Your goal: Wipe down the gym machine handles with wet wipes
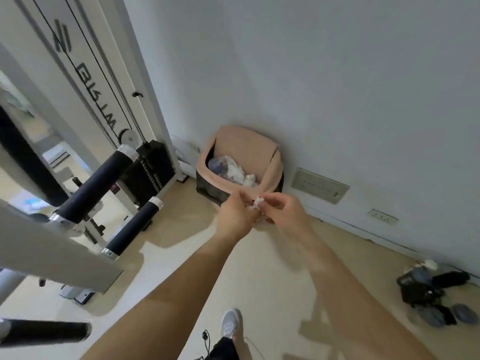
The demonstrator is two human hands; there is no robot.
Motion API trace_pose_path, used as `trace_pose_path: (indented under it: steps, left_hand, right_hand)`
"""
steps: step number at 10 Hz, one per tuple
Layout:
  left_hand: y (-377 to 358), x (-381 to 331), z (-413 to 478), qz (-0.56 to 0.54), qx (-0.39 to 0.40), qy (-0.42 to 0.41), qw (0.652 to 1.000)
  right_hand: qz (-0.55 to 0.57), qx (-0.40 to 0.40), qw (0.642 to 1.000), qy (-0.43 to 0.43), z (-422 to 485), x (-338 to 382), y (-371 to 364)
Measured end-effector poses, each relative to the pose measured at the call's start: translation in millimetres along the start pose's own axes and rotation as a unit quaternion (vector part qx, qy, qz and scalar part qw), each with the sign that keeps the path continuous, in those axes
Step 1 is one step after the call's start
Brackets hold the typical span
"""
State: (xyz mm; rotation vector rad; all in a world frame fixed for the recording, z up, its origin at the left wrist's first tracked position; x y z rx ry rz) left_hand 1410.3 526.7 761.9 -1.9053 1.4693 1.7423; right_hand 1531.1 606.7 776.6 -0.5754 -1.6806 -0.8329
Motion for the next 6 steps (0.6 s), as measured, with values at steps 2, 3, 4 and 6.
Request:
trace_pose_path:
  steps: [2, 3, 4, 6]
  left_hand:
    - [-50.3, 31.8, 129.6, -0.211, 0.141, 0.173, 0.952]
    - [-60.8, 54.5, 201.0, -0.338, 0.106, 0.275, 0.894]
    - [-62.6, 78.9, 270.3, -0.324, 0.059, 0.327, 0.886]
    - [-64.3, 116.1, 355.9, -0.263, 0.029, 0.372, 0.89]
  right_hand:
    - [-0.027, 0.012, 0.993, -0.113, 124.0, -71.1, 1.6]
    - [-0.061, -0.012, 0.986, -0.154, 202.9, -115.4, -5.0]
    - [-0.097, -0.014, 0.98, -0.17, 286.5, -158.8, -19.6]
    - [-0.114, -0.051, 0.966, -0.224, 398.2, -210.0, -33.7]
Point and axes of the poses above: each hand's wrist, its own z-axis towards the middle knuckle, its own y-axis out of the back of the hand, x = y × z, the point moved 5 cm from there along z, towards the middle knuckle, and after that the axes turned 4 degrees about y, right-handed, at the moved point
